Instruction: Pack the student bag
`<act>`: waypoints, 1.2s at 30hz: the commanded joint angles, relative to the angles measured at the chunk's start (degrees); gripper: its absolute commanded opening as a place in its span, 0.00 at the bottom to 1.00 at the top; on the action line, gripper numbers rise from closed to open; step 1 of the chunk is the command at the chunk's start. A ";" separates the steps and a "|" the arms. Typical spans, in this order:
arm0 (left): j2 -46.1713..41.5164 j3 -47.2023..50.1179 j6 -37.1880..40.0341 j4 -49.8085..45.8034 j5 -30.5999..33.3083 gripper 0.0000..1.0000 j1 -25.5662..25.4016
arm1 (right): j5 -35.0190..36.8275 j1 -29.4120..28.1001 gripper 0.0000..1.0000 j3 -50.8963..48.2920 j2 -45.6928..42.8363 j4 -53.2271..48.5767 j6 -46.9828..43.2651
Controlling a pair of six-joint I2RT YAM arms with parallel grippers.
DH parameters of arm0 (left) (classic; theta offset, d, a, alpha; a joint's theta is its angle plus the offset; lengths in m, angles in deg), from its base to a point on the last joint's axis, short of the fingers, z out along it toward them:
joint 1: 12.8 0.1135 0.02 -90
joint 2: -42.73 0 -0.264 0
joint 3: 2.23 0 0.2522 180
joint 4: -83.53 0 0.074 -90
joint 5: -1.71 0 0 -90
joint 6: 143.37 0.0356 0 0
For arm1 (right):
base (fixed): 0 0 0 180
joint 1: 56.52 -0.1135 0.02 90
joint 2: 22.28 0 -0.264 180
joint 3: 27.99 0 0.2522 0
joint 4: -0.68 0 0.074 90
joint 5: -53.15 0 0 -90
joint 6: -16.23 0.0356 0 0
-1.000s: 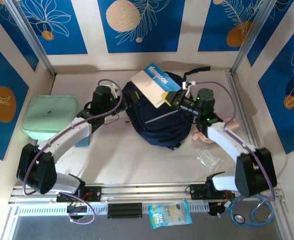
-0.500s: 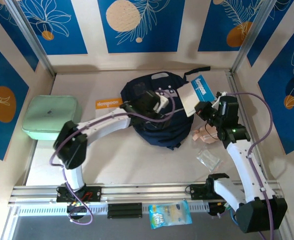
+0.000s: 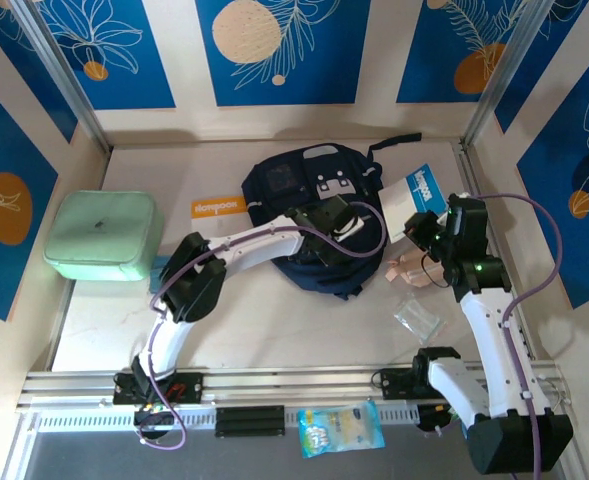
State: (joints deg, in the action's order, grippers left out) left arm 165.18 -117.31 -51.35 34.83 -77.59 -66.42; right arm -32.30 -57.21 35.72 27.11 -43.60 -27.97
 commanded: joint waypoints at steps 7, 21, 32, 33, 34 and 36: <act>2.27 -5.01 -0.73 -3.38 6.21 0.30 0.25 | 0.80 1.30 0.00 1.07 -1.84 -1.92 -0.58; 5.42 -8.17 2.76 -7.47 4.24 0.46 0.02 | 0.28 1.74 0.00 0.29 -2.17 -1.89 -0.10; 6.44 -8.71 3.69 -7.84 5.42 0.46 -0.43 | 0.19 1.77 0.00 -0.02 -2.09 -1.69 0.15; 6.50 -8.93 3.69 -7.78 6.10 0.42 -0.43 | 0.12 1.76 0.00 0.05 -2.02 -1.66 0.13; 6.51 -9.18 3.64 -7.74 6.85 0.38 -0.44 | 0.10 1.82 0.00 -0.02 -2.07 -1.65 0.04; 6.06 -9.75 3.17 -7.68 8.38 0.28 -0.34 | 0.19 1.83 0.00 0.09 -2.02 -1.91 -0.01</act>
State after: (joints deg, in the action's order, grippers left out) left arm 170.58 -124.70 -48.29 28.38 -74.07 -67.10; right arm -32.30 -55.72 35.77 25.88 -45.55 -27.91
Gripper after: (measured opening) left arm 0.304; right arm 0.063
